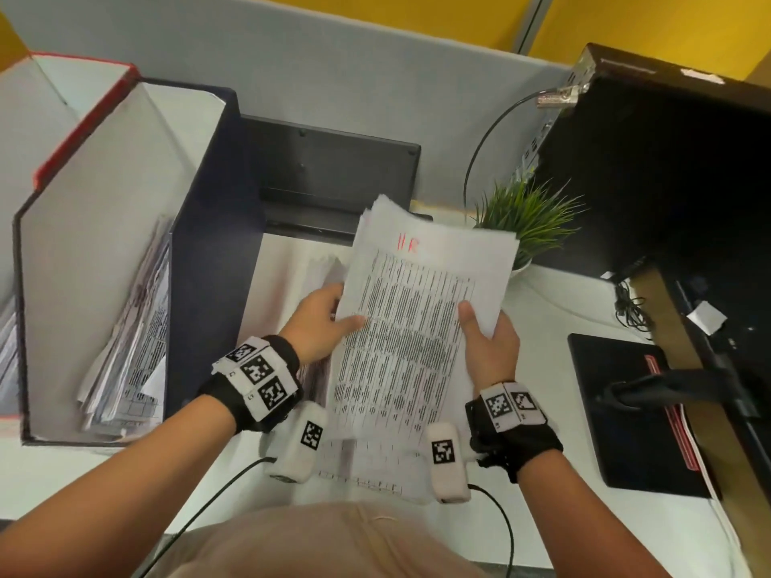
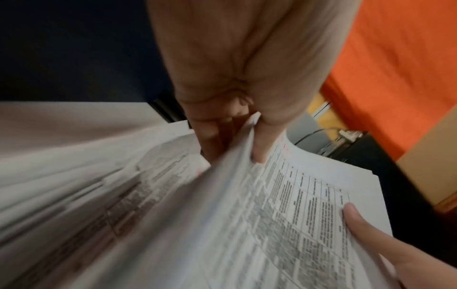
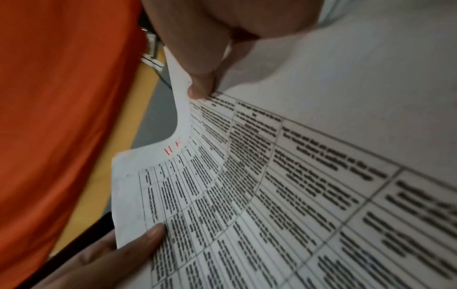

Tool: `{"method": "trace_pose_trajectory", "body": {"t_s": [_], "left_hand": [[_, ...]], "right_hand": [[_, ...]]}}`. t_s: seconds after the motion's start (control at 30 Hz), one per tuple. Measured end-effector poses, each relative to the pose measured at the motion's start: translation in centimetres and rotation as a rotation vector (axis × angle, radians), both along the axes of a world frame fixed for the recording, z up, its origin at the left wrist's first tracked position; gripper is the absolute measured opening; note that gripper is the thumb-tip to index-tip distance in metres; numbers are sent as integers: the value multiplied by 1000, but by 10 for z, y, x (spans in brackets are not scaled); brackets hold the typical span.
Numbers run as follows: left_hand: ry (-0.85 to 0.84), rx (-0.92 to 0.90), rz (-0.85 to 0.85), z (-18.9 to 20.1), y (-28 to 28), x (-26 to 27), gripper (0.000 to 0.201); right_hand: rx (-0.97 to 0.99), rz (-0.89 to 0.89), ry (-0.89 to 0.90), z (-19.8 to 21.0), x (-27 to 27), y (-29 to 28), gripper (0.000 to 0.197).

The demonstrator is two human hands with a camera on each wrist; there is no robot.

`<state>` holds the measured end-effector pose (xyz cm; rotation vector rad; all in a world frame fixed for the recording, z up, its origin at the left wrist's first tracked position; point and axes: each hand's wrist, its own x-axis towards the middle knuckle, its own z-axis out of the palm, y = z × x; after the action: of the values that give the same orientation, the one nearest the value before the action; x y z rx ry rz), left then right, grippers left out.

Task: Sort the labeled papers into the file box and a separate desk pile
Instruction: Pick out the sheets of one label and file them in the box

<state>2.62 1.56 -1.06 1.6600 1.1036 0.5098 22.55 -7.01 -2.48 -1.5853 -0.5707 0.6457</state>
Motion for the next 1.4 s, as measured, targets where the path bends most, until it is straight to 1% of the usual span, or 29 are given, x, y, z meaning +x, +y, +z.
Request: {"method": "trace_pose_trajectory", "body": {"t_s": [0.1, 0.17, 0.23, 0.3, 0.37, 0.43, 0.6, 0.67, 0.73, 0.83, 0.9, 1.0, 1.07, 1.1, 1.2, 1.27, 1.3, 1.4], "left_hand": [[-150, 174, 117, 28, 1, 0, 37], [-299, 226, 178, 44, -1, -2, 36], [-377, 263, 228, 50, -7, -6, 37], [-374, 250, 266, 45, -16, -8, 37], [-325, 171, 291, 32, -25, -8, 37], [-298, 131, 313, 23, -30, -7, 36], [-374, 187, 330, 32, -22, -5, 33], [-408, 205, 329, 36, -20, -5, 33], [-436, 194, 322, 33, -22, -6, 34], [-391, 109, 297, 21, -25, -10, 33], [-356, 80, 297, 16, -27, -11, 36], [-393, 121, 313, 19, -25, -12, 32], [-407, 143, 307, 21, -22, -11, 31], [-397, 143, 303, 19, -22, -11, 31], [-280, 64, 277, 7, -24, -12, 34], [-153, -16, 256, -2, -27, -15, 42], [-119, -35, 257, -5, -29, -16, 45], [-141, -11, 305, 3, -31, -19, 38]], "right_hand": [[185, -21, -12, 41, -7, 9, 24], [321, -9, 16, 61, -11, 12, 21], [382, 11, 28, 71, -15, 11, 23], [347, 45, 19, 67, -22, 8, 26], [278, 86, 15, 58, -31, 3, 27], [254, 105, 34, 53, -36, 0, 24], [323, 110, 79, 63, -31, 1, 25], [329, 148, 48, 64, -31, -2, 27], [287, 186, 18, 59, -32, -6, 29], [164, 229, 26, 41, -36, -11, 30], [119, 219, 52, 33, -39, -15, 27], [167, 163, 61, 33, -37, -14, 25], [212, 161, 49, 31, -35, -13, 26], [201, 167, 46, 28, -35, -13, 26], [85, 185, 46, 12, -42, -15, 25], [45, 153, 60, 2, -46, -16, 23], [43, 128, 67, -1, -45, -15, 24], [30, 133, 73, -3, -40, -12, 21]]}}
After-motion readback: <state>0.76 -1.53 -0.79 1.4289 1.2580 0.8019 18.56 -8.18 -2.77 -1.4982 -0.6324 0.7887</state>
